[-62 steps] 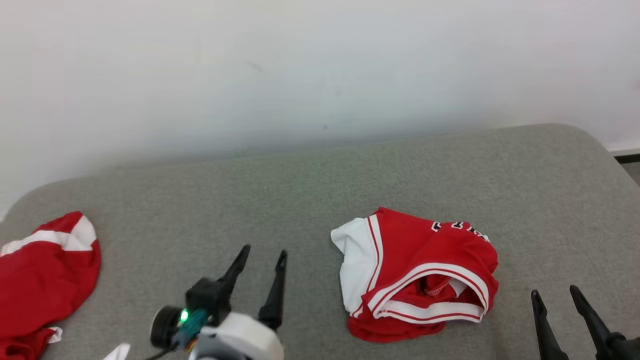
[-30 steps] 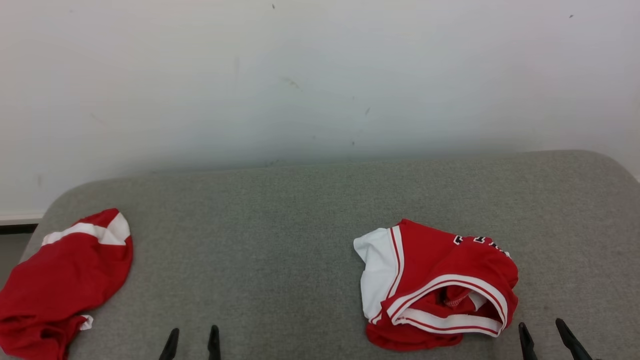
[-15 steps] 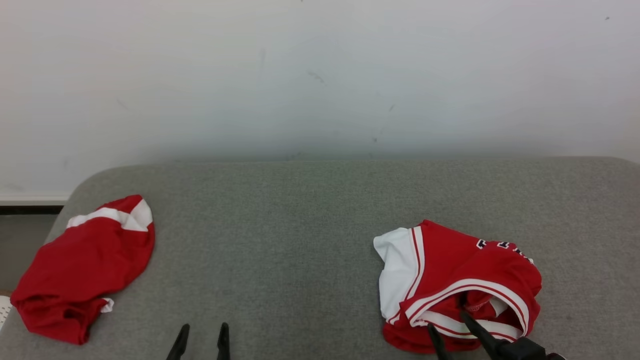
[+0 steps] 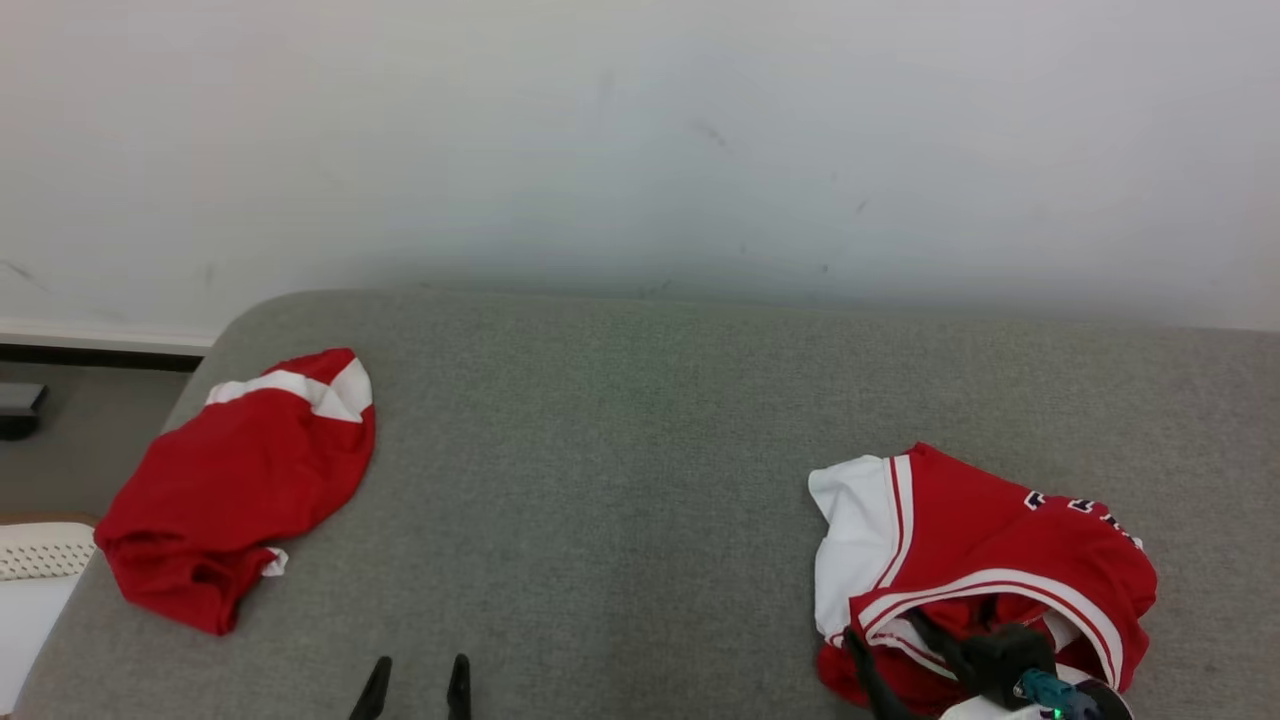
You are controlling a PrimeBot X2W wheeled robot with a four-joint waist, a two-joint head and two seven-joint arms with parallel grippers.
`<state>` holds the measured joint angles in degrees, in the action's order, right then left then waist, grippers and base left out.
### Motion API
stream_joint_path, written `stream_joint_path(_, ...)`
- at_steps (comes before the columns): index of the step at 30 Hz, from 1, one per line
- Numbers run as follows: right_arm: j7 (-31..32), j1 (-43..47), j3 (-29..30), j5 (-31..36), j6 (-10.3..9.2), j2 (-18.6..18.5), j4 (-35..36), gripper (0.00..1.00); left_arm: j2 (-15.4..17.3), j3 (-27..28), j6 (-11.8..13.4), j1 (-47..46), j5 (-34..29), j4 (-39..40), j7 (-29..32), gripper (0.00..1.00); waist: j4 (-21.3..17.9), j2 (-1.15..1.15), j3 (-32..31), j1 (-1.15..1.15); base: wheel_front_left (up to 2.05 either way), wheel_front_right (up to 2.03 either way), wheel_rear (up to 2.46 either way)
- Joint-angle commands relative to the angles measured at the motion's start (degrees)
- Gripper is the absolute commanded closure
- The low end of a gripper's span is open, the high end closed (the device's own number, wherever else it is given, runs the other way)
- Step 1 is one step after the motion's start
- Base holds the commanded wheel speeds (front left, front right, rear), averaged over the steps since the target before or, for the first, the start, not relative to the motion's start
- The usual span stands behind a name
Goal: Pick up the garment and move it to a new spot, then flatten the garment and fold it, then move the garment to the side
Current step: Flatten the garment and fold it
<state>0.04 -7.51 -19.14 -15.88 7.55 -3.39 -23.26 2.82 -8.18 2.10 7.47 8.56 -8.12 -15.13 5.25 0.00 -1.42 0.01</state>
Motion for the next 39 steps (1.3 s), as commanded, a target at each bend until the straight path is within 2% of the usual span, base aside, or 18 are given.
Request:
stream_joint_path(1, 0.35, -1.20, 1.56, 1.71, -0.12, 0.24, -0.32, 0.00, 0.15, -0.02, 0.19, -0.03, 0.39, -0.18, -0.03, 0.00, 0.50, 0.00, 0.39, -0.01, 0.00, 0.00, 0.00)
stream_joint_path(5, 1.56, -1.87, 4.43, 4.29, -0.12, 0.39, -0.63, 0.00, 0.14, -0.44, 0.44, -0.40, 0.73, -0.42, -0.03, 0.00, 0.95, 0.00, 0.81, -0.01, 0.00, 0.00, 0.00)
stream_joint_path(6, 1.98, -2.02, 4.51, 4.75, -0.12, 0.41, -0.79, 0.11, 0.14, -0.58, 0.51, -0.51, 0.86, -0.48, -0.03, 0.00, 1.04, 0.00, 0.87, -0.01, 0.00, 0.00, 0.00)
stream_joint_path(7, 2.21, -2.23, 4.48, 4.91, -0.12, 0.42, -0.92, 0.56, 0.15, -0.75, 0.62, -0.64, 0.93, -0.53, -0.03, 0.00, 1.12, 0.00, 0.95, -0.01, 0.00, 0.00, 0.00)
stream_joint_path(8, 2.31, -2.52, 4.51, 4.65, -0.12, 0.38, -1.03, 0.91, 0.14, -0.89, 0.70, -0.79, 1.10, -0.56, -0.03, 0.00, 1.19, 0.00, 1.00, -0.01, 0.00, 0.00, 0.00)
stream_joint_path(9, 2.78, -2.77, 4.07, 4.75, -0.12, 0.39, -1.33, 1.00, 0.14, -1.11, 0.76, -0.94, 1.24, -0.60, -0.03, 0.00, 1.26, 0.00, 1.02, -0.01, 0.00, 0.00, 0.00)
stream_joint_path(17, 4.08, -6.65, 2.36, -0.88, -0.12, 0.42, 2.18, 1.00, 0.15, -1.88, 1.23, -1.44, 2.05, -0.76, -0.03, 0.00, 1.67, 0.00, 0.40, -0.01, 0.00, 0.00, 0.00)
stream_joint_path(23, 7.92, -13.33, 0.56, -6.63, -0.12, 0.40, 6.55, 1.00, 0.15, -2.23, 1.33, -1.75, 2.82, -0.99, -0.03, 0.00, 2.26, 0.00, -0.21, -0.01, 0.00, 0.00, 0.00)
stream_joint_path(24, 10.06, -17.10, 0.37, -9.51, -0.12, 0.42, 7.62, 1.00, 0.15, -2.59, 1.48, -1.89, 3.17, -1.04, -0.03, 0.00, 2.76, 0.00, -0.54, -0.01, 0.00, 0.00, 0.00)
stream_joint_path(25, 10.06, -17.10, 0.37, -9.51, -0.12, 0.42, 7.62, 1.00, 0.15, -2.59, 1.48, -1.89, 3.17, -1.04, -0.03, 0.00, 2.76, 0.00, -0.54, -0.01, 0.00, 0.00, 0.00)
stream_joint_path(33, 18.06, -33.45, 1.33, -17.34, -0.12, 0.44, 6.13, 1.00, 0.15, -5.84, 2.67, -2.27, 5.49, -1.06, -0.03, 0.00, 6.33, 0.00, -2.21, -0.01, 0.00, 0.00, 0.00)
stream_joint_path(39, 19.99, -42.90, 2.06, -22.50, -0.12, 0.39, 2.98, 1.00, 0.16, -7.91, 3.69, -2.02, 6.37, -1.07, -0.03, 0.00, 8.29, 0.00, -3.28, -0.01, 0.00, 0.00, 0.00)
